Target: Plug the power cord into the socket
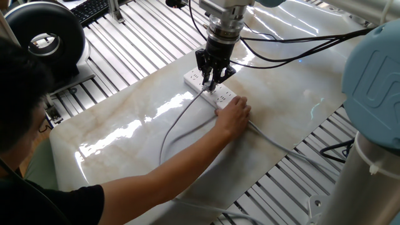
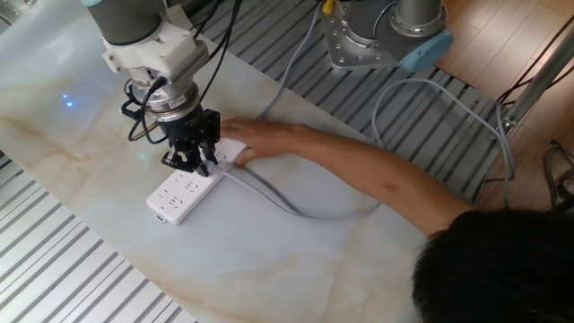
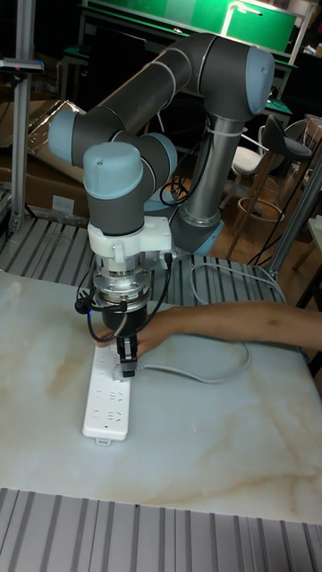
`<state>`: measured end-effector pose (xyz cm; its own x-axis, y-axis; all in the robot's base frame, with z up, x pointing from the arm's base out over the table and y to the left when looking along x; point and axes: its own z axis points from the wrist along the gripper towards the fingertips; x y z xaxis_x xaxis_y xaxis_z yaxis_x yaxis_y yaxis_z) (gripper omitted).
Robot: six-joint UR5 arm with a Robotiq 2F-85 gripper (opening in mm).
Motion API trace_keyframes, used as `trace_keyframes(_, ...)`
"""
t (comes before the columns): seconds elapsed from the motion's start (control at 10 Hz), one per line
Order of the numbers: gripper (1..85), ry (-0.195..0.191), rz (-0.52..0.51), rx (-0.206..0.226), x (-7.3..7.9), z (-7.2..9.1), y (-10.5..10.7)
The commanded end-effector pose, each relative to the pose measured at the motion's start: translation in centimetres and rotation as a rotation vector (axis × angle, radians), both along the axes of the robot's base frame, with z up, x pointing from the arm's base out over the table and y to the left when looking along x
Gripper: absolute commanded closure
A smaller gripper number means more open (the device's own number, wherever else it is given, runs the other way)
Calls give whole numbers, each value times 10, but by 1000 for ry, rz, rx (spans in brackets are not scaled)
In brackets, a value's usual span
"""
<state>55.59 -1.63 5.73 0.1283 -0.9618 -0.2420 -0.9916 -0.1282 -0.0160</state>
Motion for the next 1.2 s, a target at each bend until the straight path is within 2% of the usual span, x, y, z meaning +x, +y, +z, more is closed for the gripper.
trace_keyframes(0.0, 847, -5, -8, 9, 2, 2, 1)
trace_keyframes(1.1, 847, -4, -19, 13, 2, 3, -1)
